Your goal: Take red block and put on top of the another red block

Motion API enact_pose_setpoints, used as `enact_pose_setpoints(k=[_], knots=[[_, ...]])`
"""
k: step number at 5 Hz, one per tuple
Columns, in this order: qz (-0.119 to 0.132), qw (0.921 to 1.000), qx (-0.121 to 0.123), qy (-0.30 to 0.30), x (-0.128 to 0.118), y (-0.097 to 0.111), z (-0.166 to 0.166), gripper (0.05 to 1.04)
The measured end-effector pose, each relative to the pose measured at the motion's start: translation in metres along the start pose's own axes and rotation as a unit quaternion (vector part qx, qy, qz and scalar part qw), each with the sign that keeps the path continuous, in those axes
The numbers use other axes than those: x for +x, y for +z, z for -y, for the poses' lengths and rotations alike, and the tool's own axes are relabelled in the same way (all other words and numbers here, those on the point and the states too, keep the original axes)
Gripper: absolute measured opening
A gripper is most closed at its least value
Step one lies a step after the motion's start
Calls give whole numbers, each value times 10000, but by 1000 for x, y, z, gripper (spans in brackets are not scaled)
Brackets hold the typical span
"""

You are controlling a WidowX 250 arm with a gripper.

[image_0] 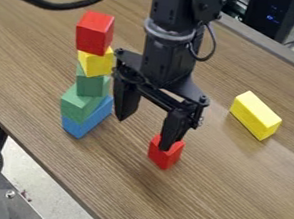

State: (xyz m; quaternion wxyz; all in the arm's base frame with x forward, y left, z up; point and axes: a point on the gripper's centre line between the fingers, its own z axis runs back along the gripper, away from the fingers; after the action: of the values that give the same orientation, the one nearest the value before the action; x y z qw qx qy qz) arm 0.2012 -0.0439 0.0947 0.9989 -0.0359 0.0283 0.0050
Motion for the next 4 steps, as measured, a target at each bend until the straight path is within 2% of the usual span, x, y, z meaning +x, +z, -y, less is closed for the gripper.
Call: enact_pose_setpoints(k=[1, 2, 3, 4], knots=[[-113, 9999, 18, 8, -3, -4, -1, 998], [-811, 9965, -22, -180, 20, -28, 7, 998], [-1113, 9926, 483, -63, 28, -45, 16, 998], [-1303, 9886, 753, -111, 36, -53, 25, 998]])
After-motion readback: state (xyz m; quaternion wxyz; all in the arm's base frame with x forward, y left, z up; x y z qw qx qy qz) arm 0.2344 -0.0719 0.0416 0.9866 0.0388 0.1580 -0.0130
